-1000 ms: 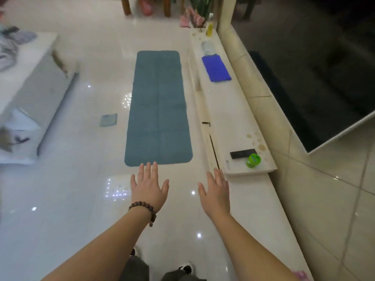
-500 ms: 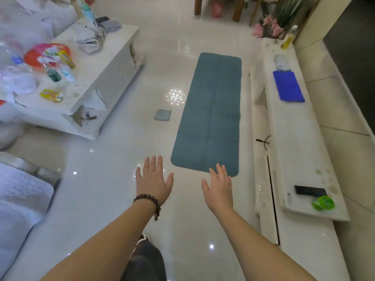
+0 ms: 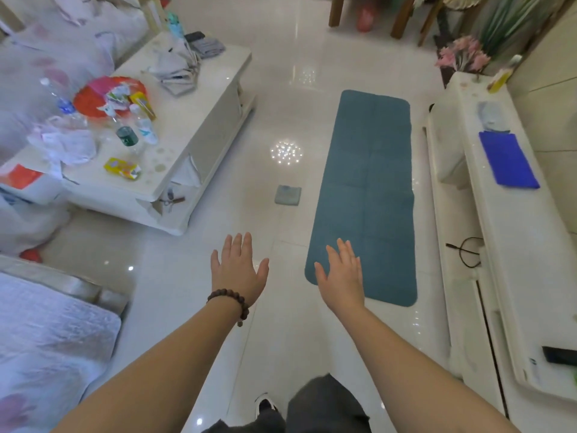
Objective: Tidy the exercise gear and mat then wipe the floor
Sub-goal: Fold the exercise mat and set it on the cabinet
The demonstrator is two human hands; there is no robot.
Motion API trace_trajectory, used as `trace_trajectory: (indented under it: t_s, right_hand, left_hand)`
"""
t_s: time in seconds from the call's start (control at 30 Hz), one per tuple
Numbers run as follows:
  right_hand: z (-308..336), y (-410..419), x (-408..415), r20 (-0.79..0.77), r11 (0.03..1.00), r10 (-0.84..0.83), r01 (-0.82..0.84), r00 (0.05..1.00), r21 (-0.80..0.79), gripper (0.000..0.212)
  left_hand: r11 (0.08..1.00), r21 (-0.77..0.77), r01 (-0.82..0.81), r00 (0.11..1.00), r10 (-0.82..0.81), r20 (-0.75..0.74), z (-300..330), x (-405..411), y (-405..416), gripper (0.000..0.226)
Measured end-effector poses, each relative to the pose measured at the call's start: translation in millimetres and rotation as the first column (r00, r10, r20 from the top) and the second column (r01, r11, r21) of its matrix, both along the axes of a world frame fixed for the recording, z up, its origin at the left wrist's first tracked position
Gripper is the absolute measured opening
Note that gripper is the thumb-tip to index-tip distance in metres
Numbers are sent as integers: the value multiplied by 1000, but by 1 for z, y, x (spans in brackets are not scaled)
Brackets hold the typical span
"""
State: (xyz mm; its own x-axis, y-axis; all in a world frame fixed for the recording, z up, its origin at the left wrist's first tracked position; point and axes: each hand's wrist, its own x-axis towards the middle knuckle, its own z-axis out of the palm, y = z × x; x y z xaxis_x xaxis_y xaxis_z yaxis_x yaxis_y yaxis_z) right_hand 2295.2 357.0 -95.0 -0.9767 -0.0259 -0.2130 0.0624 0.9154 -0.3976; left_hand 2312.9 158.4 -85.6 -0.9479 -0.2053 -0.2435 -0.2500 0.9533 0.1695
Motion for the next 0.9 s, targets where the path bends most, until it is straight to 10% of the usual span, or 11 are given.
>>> trace_trajectory:
  t_s: [0.9]
  right_hand:
    - [-20,-97,-549,-8,980,-199,199,980,-3,52]
  left_hand:
    - [972,-11,234,972,-234,-31,-5,-601,-117,69]
